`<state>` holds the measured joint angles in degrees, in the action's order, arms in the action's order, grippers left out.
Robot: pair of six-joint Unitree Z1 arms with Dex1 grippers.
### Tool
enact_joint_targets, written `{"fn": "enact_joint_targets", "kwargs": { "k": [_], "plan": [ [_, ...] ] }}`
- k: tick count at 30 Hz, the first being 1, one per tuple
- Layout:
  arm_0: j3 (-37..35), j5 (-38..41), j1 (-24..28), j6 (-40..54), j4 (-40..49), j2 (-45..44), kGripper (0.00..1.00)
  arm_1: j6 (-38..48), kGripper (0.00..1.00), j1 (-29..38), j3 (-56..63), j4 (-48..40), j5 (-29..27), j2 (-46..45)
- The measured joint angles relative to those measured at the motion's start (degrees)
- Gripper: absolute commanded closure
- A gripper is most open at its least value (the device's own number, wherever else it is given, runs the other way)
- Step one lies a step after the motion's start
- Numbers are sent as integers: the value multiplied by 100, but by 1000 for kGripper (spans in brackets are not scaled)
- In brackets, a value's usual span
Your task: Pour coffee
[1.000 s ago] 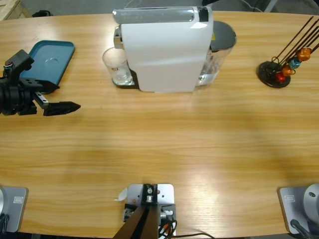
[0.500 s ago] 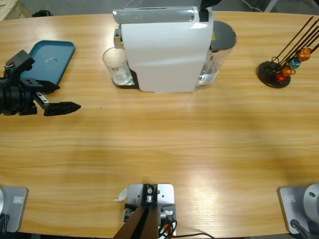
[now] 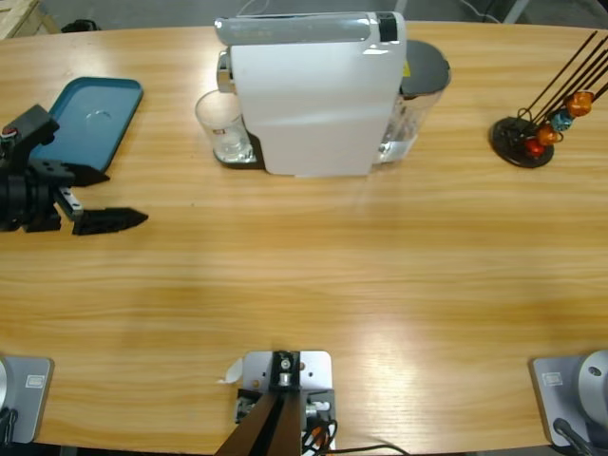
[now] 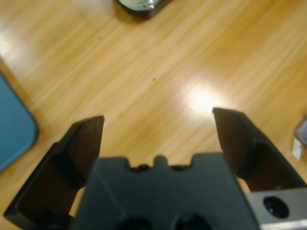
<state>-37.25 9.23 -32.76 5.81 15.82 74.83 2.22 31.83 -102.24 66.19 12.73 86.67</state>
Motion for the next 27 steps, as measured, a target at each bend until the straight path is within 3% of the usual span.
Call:
{"fn": "enact_joint_targets", "kwargs": {
  "k": [7, 11, 19, 27],
  "plan": [
    [-101, 256, -20, 0, 617, -513, 9, 112, 0, 11, 3626, -2193, -237, -1767],
    [-102, 257, -42, 0, 897, -831, 9, -105, 0, 13, 4642, -2520, -285, -2172],
    [-547, 257, -43, 0, 1578, -1481, 9, -484, 0, 13, 5251, -2735, -602, -2889],
    [-834, 254, -1, 0, 1651, -2095, 9, -535, 0, 13, 5395, -2925, -761, -2981]
  ]
}}
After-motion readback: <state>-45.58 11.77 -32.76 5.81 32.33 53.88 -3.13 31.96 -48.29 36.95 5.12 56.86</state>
